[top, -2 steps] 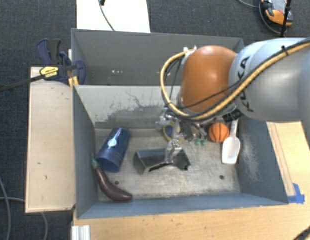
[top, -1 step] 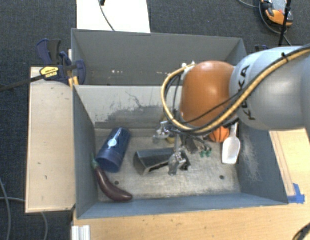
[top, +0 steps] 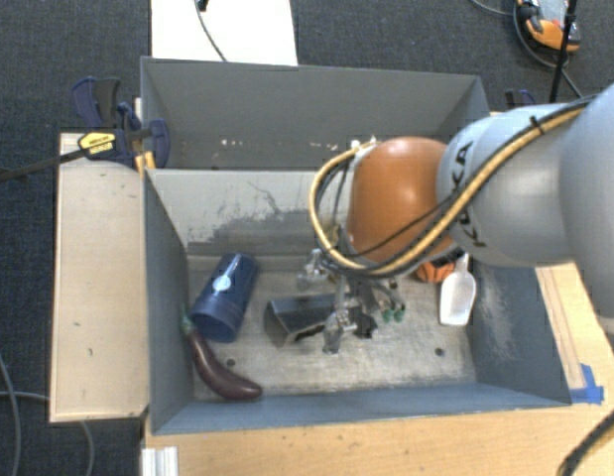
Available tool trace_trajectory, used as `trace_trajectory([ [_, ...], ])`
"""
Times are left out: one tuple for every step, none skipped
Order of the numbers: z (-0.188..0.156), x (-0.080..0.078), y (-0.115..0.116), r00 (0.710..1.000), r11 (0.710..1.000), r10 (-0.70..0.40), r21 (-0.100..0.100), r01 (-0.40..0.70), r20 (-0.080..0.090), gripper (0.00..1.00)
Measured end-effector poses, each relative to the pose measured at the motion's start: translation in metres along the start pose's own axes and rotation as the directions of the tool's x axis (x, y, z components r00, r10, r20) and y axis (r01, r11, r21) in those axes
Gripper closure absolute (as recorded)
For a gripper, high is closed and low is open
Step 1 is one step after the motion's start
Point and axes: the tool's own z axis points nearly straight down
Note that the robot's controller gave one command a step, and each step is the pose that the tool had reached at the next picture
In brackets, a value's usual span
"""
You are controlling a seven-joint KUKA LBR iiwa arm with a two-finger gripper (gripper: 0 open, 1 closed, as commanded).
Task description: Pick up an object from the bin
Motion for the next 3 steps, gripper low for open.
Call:
trace_trajectory([
  [0.046, 0.006, -0.012, 0.994, 0.994, -0.113, 0.001, 0.113, 0.005, 0.00],
  [0.050, -0.006, -0.012, 0.997, 0.998, -0.057, -0.001, 0.057, 0.050, 1.00],
  [0.050, -0.005, -0.012, 0.998, 0.999, -0.050, -0.001, 0.050, 0.049, 1.00],
])
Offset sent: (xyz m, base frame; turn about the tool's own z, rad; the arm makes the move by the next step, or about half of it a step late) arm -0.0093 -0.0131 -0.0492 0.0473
